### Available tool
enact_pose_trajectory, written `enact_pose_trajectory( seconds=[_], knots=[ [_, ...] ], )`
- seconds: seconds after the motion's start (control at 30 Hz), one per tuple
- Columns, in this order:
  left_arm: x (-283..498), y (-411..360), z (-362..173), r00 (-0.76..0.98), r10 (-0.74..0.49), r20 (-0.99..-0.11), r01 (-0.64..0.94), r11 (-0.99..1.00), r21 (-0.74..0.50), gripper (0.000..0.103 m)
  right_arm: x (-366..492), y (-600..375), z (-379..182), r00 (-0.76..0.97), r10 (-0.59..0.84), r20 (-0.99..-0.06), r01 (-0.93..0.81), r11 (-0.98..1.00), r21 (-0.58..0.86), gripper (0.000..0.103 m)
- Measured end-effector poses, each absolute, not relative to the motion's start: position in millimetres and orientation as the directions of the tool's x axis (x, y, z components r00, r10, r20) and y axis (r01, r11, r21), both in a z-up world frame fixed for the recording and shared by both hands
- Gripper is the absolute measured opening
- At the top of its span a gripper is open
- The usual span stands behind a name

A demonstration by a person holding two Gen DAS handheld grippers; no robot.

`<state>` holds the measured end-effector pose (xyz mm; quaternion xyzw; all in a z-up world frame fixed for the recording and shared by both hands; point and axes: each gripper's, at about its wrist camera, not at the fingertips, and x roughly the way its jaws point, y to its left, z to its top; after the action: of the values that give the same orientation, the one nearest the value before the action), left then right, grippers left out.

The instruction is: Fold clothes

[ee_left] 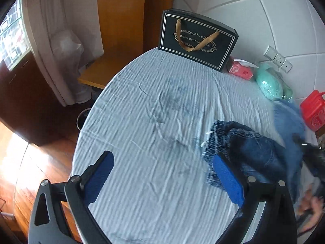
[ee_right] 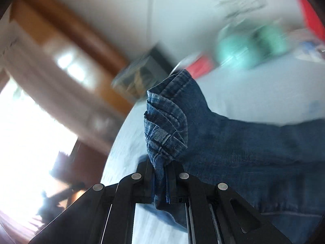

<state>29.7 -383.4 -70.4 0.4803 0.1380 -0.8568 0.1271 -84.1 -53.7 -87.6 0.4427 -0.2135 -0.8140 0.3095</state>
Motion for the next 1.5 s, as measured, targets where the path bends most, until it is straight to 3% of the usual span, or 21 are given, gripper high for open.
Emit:
enact_pose_trajectory(
  seconds=[0.07,0.1,0.17,0.33,0.53,0.67,0.7,0.83,0.9,0.97,1.1,1.2,1.33,1.4,1.5],
  knots=[
    [28.2,-390.8,-73.5,-0.498,-0.071,-0.864,0.331,-0.937,-0.113,0.100,-82.1,-111.6,-121.6,-0.340,-0.681,-0.648,0.325,-0.732,0.599,0.017],
    [27.2,-393.3,-75.1,-0.497,-0.061,-0.866,0.319,-0.941,-0.117,0.100,-80.9,-133.0,-140.2,-0.291,-0.672,-0.681,0.321,-0.739,0.593,0.034],
    [24.8,-395.6,-78.2,-0.496,-0.039,-0.867,0.306,-0.943,-0.133,0.100,-75.8,-157.7,-167.1,-0.231,-0.653,-0.721,0.317,-0.751,0.579,0.053],
    [6.5,-372.0,-88.4,-0.488,0.051,-0.871,0.215,-0.961,-0.176,0.100,-68.5,-112.8,-141.3,-0.312,-0.664,-0.679,0.291,-0.747,0.597,0.053],
    [-26.2,-301.8,-100.6,-0.469,0.146,-0.871,0.094,-0.972,-0.214,0.100,-57.6,19.1,-107.0,-0.501,-0.428,-0.752,0.103,-0.892,0.439,0.053],
    [-51.1,-241.3,-103.1,-0.466,0.197,-0.863,-0.031,-0.978,-0.207,0.100,-49.7,109.0,-115.8,-0.497,-0.297,-0.816,-0.061,-0.925,0.374,0.016],
    [-59.4,-227.6,-106.7,-0.459,0.201,-0.866,-0.054,-0.979,-0.198,0.100,-51.2,122.8,-118.1,-0.490,-0.290,-0.822,-0.084,-0.923,0.375,0.016],
    [-87.7,-195.1,-139.2,-0.377,0.166,-0.911,-0.076,-0.986,-0.148,0.100,-47.2,148.0,-129.5,-0.469,-0.319,-0.824,-0.095,-0.909,0.406,0.016],
    [-86.6,-198.0,-157.9,-0.334,0.094,-0.938,-0.063,-0.995,-0.077,0.099,-50.7,140.2,-137.3,-0.444,-0.368,-0.817,-0.049,-0.900,0.432,0.016],
    [-75.6,-209.8,-167.0,-0.320,0.034,-0.947,-0.063,-0.998,-0.015,0.092,-52.2,128.0,-147.8,-0.402,-0.397,-0.825,-0.012,-0.899,0.439,0.016],
    [-42.8,-251.9,-167.5,-0.320,-0.137,-0.938,0.013,-0.990,0.140,0.092,-47.1,117.7,-181.5,-0.289,-0.331,-0.898,-0.009,-0.937,0.349,0.016],
    [-30.7,-287.2,-166.6,-0.301,-0.065,-0.952,0.113,-0.993,0.032,0.092,-43.4,127.1,-187.7,-0.300,-0.376,-0.877,-0.037,-0.914,0.404,0.015],
    [-18.5,-284.8,-138.5,-0.410,0.000,-0.912,0.143,-0.988,-0.064,0.092,-51.3,113.6,-184.9,-0.267,-0.344,-0.900,0.001,-0.934,0.357,0.016],
    [-14.7,-271.3,-123.9,-0.467,0.071,-0.882,0.124,-0.982,-0.145,0.092,-55.6,105.7,-183.1,-0.250,-0.323,-0.913,0.025,-0.945,0.327,0.027],
    [-8.2,-242.0,-115.2,-0.496,0.118,-0.860,0.107,-0.975,-0.195,0.092,-61.7,106.6,-183.7,-0.226,-0.403,-0.887,0.060,-0.915,0.400,0.045]
  ],
)
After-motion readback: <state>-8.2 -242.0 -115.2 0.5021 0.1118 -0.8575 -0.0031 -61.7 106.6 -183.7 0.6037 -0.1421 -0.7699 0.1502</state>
